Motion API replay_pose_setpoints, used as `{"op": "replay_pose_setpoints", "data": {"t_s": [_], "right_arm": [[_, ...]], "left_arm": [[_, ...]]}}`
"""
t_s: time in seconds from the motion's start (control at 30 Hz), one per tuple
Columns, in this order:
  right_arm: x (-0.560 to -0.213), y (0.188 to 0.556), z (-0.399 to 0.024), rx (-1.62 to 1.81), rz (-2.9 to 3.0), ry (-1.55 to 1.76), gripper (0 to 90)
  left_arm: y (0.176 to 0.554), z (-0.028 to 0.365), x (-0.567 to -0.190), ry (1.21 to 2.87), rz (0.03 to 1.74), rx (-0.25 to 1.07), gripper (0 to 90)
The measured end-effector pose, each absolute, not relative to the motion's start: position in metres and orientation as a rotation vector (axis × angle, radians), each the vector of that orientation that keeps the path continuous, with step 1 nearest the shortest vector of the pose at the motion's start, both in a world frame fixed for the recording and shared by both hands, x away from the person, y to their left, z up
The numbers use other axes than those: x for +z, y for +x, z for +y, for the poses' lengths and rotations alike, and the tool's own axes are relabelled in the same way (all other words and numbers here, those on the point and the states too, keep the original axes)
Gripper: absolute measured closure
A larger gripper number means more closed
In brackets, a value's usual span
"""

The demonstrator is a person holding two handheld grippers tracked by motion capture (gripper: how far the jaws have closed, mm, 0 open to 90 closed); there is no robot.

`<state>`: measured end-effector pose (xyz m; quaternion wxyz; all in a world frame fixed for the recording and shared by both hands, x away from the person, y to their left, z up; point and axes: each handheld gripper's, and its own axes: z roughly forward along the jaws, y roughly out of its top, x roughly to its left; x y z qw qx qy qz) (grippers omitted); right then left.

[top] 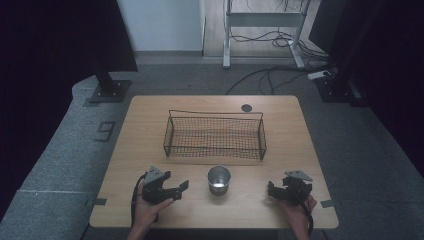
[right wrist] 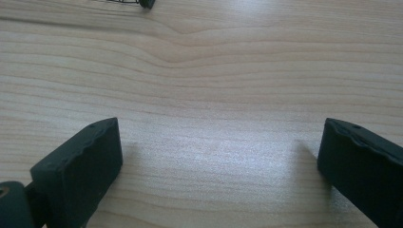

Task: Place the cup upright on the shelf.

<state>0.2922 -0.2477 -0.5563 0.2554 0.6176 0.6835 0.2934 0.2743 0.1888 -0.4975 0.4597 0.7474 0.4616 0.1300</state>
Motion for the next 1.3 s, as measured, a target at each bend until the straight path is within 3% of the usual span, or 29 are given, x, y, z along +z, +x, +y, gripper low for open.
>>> {"op": "replay_pose_setpoints", "data": {"t_s": [0.87, 1.3], "right_arm": [[-0.556, 0.292, -0.248, 0.795, 1.854, 1.68, 0.9], [-0.556, 0.292, -0.248, 0.796, 1.854, 1.679, 0.9]], "left_arm": [[0.285, 0.145, -0.47, 1.879, 1.031, 0.306, 14.6], [0.286, 0.122, -0.476, 1.916, 0.99, 0.28, 11.7]]}}
